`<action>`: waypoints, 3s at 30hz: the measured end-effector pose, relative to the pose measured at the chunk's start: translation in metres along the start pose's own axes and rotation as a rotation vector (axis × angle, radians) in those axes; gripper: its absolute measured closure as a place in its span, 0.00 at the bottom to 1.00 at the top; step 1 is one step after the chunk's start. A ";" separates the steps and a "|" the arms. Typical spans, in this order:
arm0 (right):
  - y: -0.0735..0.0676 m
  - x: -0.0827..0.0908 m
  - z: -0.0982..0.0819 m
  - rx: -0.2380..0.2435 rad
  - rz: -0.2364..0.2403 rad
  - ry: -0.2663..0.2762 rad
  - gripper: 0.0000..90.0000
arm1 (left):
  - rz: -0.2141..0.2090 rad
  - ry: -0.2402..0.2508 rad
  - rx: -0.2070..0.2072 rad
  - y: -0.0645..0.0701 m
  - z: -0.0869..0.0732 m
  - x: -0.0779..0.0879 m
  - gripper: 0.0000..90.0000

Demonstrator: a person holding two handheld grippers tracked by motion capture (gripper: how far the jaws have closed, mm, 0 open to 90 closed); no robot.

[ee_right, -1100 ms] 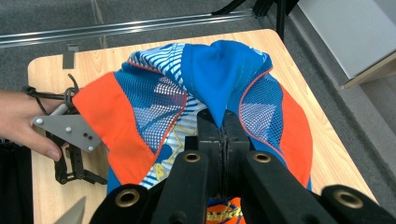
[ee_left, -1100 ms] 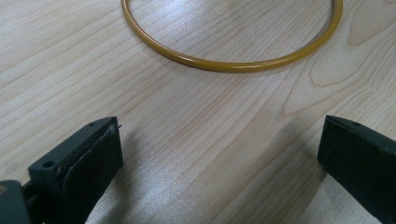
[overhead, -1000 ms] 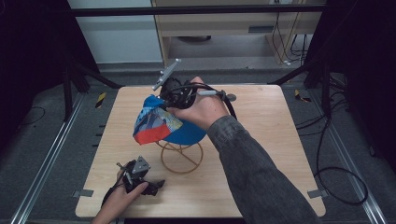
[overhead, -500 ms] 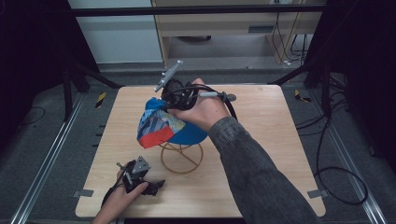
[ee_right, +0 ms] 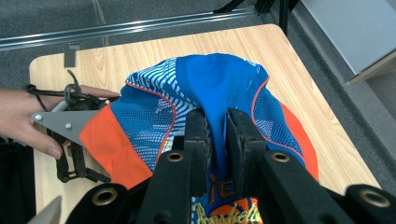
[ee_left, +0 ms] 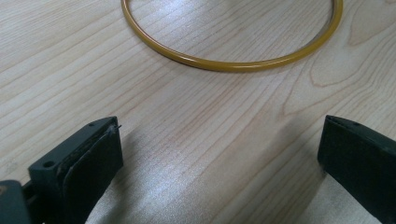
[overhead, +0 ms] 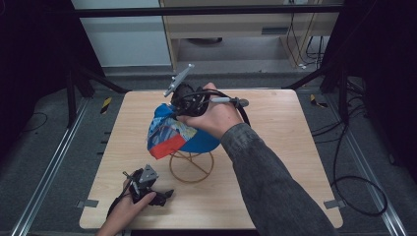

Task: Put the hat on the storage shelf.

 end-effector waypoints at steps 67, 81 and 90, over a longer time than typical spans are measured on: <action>0.002 0.023 -0.032 -0.104 -0.005 0.026 0.42 | -0.001 0.000 0.000 0.000 0.000 0.000 0.00; 0.011 0.033 -0.049 -0.138 -0.041 0.022 0.29 | -0.001 0.000 0.000 0.000 0.000 0.000 0.00; 0.017 0.040 -0.059 -0.165 -0.060 0.027 0.22 | -0.001 0.000 0.000 0.000 0.000 0.000 0.00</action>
Point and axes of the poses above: each handheld gripper's, and its own axes: x roughly backward along the jaws, z roughly out of its top, y roughly to its right, the point moved 9 cm from there along -x, roughly forward along the jaws, and after that the axes turned 7 degrees about -x, right-handed, at the moved point
